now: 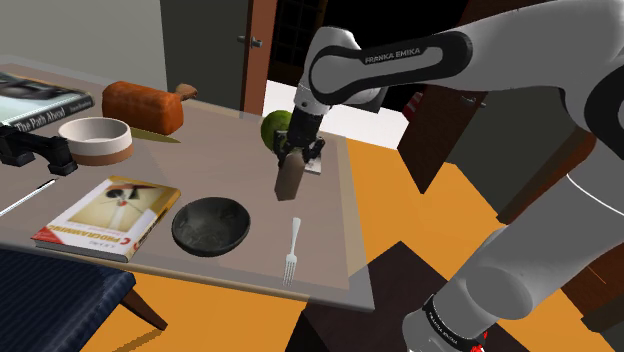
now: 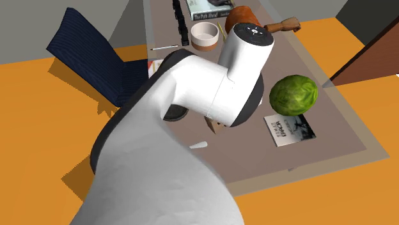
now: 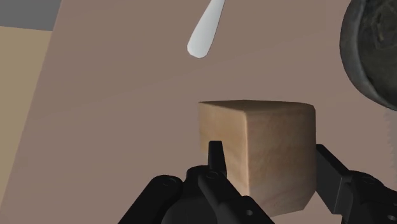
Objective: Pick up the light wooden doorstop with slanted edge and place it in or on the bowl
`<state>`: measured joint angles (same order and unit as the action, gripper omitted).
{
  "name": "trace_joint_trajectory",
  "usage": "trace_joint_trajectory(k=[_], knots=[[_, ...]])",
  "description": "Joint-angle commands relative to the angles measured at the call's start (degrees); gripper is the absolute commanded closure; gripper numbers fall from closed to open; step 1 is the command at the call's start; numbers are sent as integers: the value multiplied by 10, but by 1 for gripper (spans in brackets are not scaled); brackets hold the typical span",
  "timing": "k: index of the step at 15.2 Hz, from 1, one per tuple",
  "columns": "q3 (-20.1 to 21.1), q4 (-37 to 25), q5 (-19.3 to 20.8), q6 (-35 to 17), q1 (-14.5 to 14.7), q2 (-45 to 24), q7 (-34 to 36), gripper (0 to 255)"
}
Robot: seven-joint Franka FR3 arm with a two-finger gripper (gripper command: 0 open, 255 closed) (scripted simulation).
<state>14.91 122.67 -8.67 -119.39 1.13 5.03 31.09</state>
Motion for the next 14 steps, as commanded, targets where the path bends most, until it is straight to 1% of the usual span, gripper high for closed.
trace_joint_trajectory(k=[1, 14], knots=[[0, -12, 0, 16, 0, 4, 1, 255], [-4, -92, 1, 115, -2, 24, 9, 255]])
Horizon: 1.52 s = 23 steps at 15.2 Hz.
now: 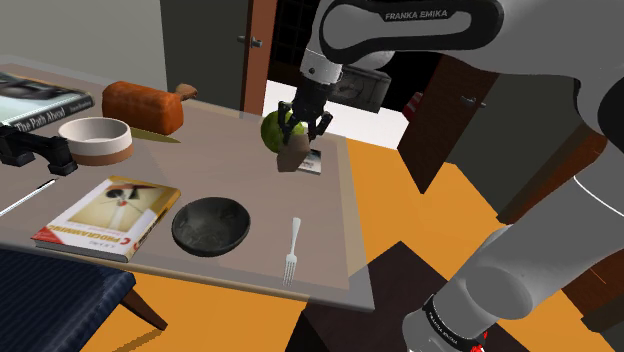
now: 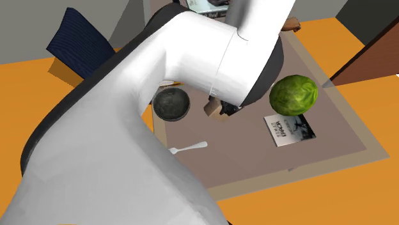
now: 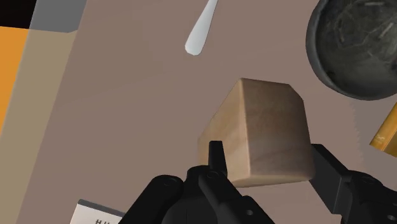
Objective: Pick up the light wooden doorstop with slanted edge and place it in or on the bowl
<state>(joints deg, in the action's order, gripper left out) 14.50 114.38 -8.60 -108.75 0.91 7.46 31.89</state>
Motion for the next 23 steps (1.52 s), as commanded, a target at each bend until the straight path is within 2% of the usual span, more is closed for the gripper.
trace_joint_trajectory(k=[1, 10, 19, 23], knots=[[-1, -16, 1, 16, 0, 0, 2, 255], [61, -114, 20, 43, 47, -60, 121, 255], [116, -279, 80, 91, 119, -176, 257, 255], [115, -244, 77, 59, 117, -172, 253, 255]])
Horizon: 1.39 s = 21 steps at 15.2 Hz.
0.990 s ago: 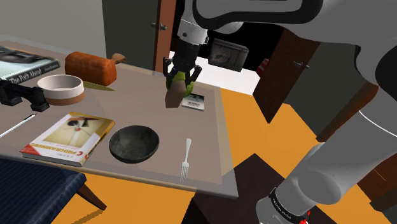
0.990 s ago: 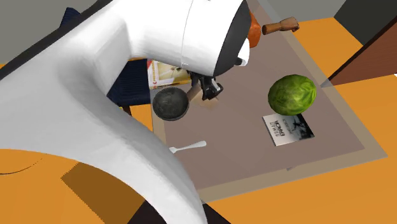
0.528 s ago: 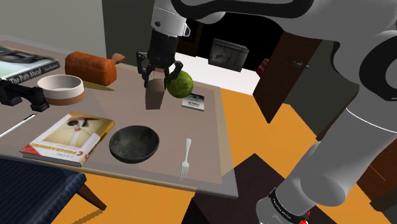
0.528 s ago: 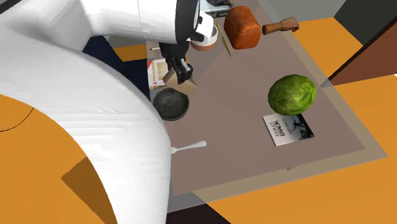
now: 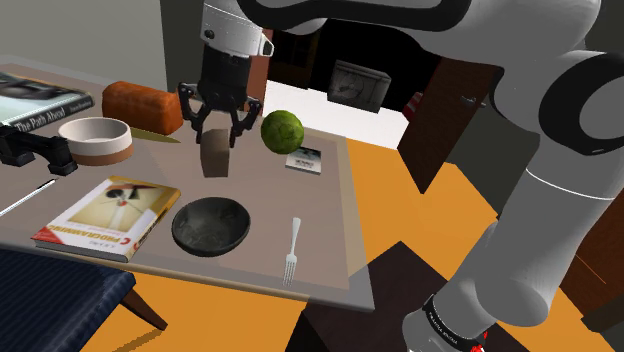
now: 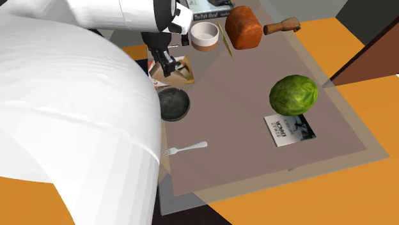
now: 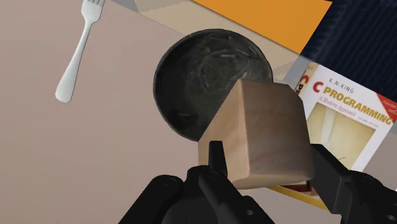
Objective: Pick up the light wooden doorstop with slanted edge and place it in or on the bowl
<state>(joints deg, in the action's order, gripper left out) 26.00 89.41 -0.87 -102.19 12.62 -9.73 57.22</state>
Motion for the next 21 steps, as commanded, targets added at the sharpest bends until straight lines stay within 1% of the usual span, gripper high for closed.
trace_joint_trajectory(k=[1, 17, 21], knots=[[0, 15, 0, -15, 0, 0, 0, 255], [-3, 129, 4, -139, -1, -12, -5, 255], [-3, 129, 4, -139, -1, -12, -5, 255]])
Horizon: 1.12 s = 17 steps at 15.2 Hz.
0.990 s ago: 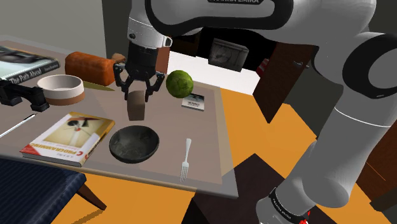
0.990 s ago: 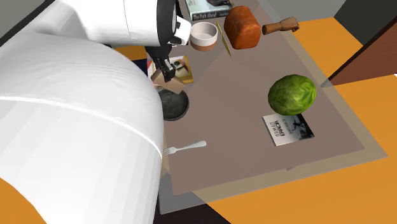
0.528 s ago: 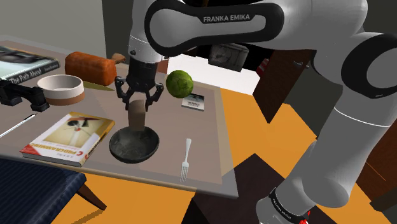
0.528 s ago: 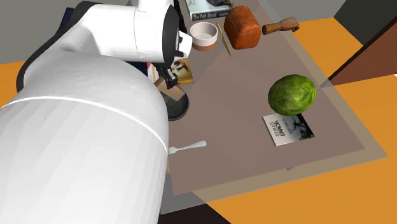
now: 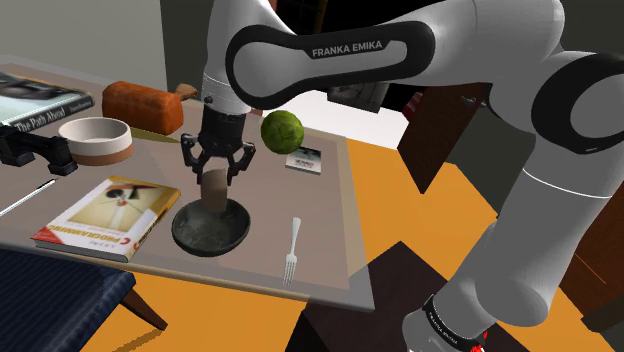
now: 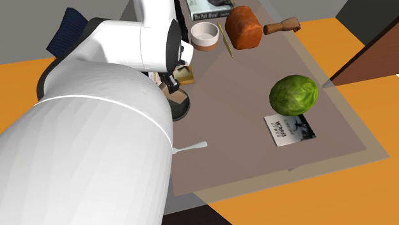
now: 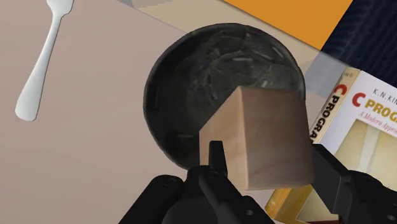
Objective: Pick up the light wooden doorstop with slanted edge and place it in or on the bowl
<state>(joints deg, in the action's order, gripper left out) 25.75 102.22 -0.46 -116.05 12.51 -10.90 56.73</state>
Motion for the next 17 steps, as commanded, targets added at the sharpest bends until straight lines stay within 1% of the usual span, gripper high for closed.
trace_joint_trajectory(k=[1, 4, 5, 10, 14, 17], knots=[[0, 1, 0, -1, 0, 0, 0, 255], [0, 1, 0, -1, 0, 0, 0, 255], [0, 1, 0, -1, 0, 0, 0, 0], [0, 0, 0, -1, 0, 0, 0, 0], [0, -50, -8, 67, -5, 19, -6, 0], [0, -50, -8, 67, -5, 19, -6, 0]])
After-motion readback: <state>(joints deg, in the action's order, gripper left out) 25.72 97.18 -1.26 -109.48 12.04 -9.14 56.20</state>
